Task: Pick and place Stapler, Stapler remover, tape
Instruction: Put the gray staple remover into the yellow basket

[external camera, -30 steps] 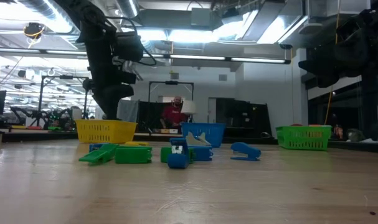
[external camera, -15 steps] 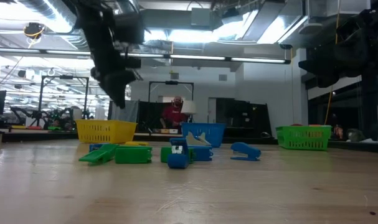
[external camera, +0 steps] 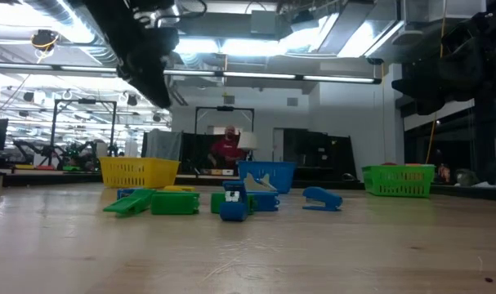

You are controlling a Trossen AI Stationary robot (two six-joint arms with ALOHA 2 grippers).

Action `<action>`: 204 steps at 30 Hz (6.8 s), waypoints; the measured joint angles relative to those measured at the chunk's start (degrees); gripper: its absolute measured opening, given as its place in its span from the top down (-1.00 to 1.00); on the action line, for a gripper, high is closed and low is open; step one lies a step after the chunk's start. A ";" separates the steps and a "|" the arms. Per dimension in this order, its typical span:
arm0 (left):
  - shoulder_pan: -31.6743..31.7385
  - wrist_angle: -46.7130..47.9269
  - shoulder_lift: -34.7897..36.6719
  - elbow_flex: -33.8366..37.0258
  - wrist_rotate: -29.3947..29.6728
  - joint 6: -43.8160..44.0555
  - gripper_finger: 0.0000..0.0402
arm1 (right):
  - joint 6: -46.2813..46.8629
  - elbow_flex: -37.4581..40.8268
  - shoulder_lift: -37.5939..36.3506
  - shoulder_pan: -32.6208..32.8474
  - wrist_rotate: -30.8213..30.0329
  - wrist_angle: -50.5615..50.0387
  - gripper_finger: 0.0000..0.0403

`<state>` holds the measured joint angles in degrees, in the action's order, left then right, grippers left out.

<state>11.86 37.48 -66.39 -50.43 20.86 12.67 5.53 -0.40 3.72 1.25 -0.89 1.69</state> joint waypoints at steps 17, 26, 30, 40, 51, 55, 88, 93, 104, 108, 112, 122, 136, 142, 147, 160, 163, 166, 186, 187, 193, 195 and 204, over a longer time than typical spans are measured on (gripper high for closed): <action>-15.69 -17.55 -4.29 0.00 0.46 -1.41 0.29 | 0.00 0.00 0.00 0.00 0.00 0.01 -0.04; -18.54 -24.35 -13.31 0.02 0.09 -1.48 0.28 | -0.01 0.01 0.00 0.00 0.01 0.01 -0.04; -19.29 -29.44 -18.57 0.02 0.02 -2.44 0.29 | 0.01 0.00 -0.01 0.01 0.02 0.00 -0.04; -19.26 -52.62 -31.72 0.00 0.04 -6.42 0.29 | -0.01 0.00 0.01 0.01 0.00 0.02 -0.04; -18.39 -60.41 -39.79 -0.06 2.12 -9.61 0.29 | -0.01 0.02 -0.01 0.01 0.00 0.00 -0.04; -18.37 -59.98 -41.29 -1.76 2.14 -11.37 0.29 | 0.01 0.00 0.00 0.01 0.00 0.02 -0.04; -17.73 -56.99 -48.70 -10.49 6.04 -12.92 0.26 | 0.00 0.01 -0.01 0.01 0.00 0.02 -0.05; -17.73 -56.99 -48.70 -10.49 6.27 -13.34 0.21 | -0.01 0.01 0.00 0.00 0.00 0.00 -0.05; -17.67 -56.99 -48.70 -10.49 6.23 -13.44 0.14 | -0.01 0.01 0.01 0.00 0.01 0.00 -0.04; -17.53 -56.13 -48.43 -10.51 5.46 -12.05 0.13 | 0.01 0.02 0.01 0.01 0.02 0.00 -0.04; -17.08 -47.91 -43.07 -10.88 4.76 -8.51 0.13 | -0.01 0.00 0.00 0.00 0.00 0.02 -0.04; -11.53 -35.92 -36.92 -10.91 -1.51 -11.76 0.14 | 0.01 0.00 -0.01 -0.01 0.22 0.03 -0.04; -7.58 -29.71 -39.58 -10.86 -3.30 -26.17 0.16 | 0.00 0.01 0.00 0.01 0.46 -0.05 -0.04; -5.81 -29.91 -39.58 -10.86 -7.06 -29.71 0.16 | 0.01 0.02 -0.01 -0.01 0.46 -0.07 -0.04; -4.83 -29.95 -39.58 -10.86 -8.70 -31.35 0.27 | -0.01 0.02 -0.01 0.00 0.48 -0.07 -0.04; -4.59 -29.97 -40.17 -10.86 -10.91 -31.98 0.52 | -0.01 0.00 -0.01 0.01 0.48 -0.09 -0.04; -4.53 -29.82 -40.17 -10.86 -10.90 -32.14 0.53 | -0.01 0.00 -0.01 -0.01 0.46 -0.09 -0.04; -4.56 -29.94 -41.21 -10.88 -11.41 -32.09 0.56 | -0.01 0.00 -0.01 0.01 0.48 -0.09 -0.04; -5.05 -31.89 -39.04 -10.73 -10.49 -28.24 0.98 | 0.00 0.00 0.00 0.00 0.48 -0.10 -0.05; -5.03 -31.15 -38.41 -10.75 -10.49 -28.24 0.98 | 0.00 0.00 -0.01 0.00 0.48 -0.11 -0.05; -5.01 -26.39 -34.57 -10.75 -9.01 -27.67 0.98 | -0.01 0.01 0.00 -0.01 0.48 -0.11 -0.05; -5.01 -23.92 -32.63 -10.75 -7.72 -27.39 0.98 | -0.01 0.00 -0.01 -0.01 0.48 -0.11 -0.05; -4.59 -13.65 -21.36 -8.86 0.89 -25.63 0.98 | -0.01 0.00 0.01 0.00 0.48 -0.09 -0.05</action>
<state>7.27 23.83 -87.75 -59.29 21.76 -12.97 5.52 -0.40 3.72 1.25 -0.40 1.61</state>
